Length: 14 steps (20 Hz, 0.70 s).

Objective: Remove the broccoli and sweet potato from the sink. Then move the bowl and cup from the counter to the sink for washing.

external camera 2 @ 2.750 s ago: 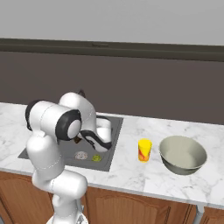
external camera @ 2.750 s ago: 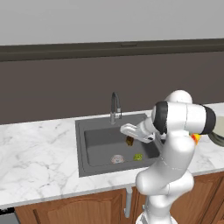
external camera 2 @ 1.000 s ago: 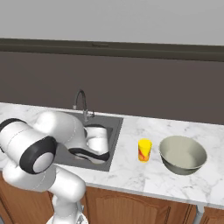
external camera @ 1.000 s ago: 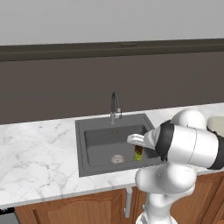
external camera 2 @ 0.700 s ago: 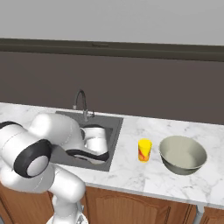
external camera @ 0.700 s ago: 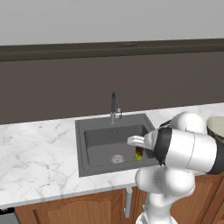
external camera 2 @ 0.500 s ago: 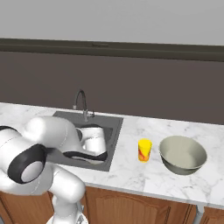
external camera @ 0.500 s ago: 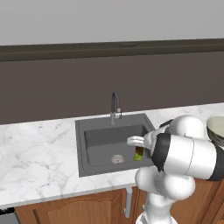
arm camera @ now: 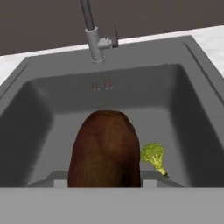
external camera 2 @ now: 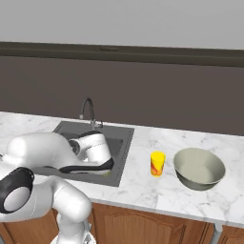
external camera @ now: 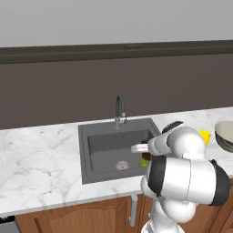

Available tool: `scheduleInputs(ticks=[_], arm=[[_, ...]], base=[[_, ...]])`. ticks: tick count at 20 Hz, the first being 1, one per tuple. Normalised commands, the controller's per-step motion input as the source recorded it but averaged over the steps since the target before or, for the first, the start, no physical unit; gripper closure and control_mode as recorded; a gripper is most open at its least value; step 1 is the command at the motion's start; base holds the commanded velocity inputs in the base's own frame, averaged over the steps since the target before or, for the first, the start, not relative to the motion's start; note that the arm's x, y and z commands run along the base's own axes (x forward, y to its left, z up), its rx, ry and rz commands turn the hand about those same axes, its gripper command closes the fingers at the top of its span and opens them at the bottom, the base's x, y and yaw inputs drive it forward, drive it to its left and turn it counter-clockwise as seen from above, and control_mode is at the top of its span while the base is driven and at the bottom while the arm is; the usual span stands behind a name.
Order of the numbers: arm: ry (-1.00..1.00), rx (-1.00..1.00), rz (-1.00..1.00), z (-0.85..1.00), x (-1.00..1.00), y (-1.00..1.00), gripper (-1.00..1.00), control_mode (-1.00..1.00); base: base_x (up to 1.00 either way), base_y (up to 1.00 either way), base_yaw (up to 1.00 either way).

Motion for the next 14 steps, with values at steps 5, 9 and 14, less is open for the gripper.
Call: scheduleInputs(ticks=[5, 9, 14], arm=[[-0.01, -0.28, 0.0, 0.43, -0.06, 0.12, 1.0, -1.0], [-0.07, -0.26, -0.01, 0.42, -0.06, 0.14, 1.0, -1.0], [-0.04, -0.18, -0.03, 0.46, -0.04, 0.16, 1.0, -1.0]], base=[[0.0, 0.0, 0.0], [0.0, 0.0, 0.0], [0.0, 0.0, 0.0]])
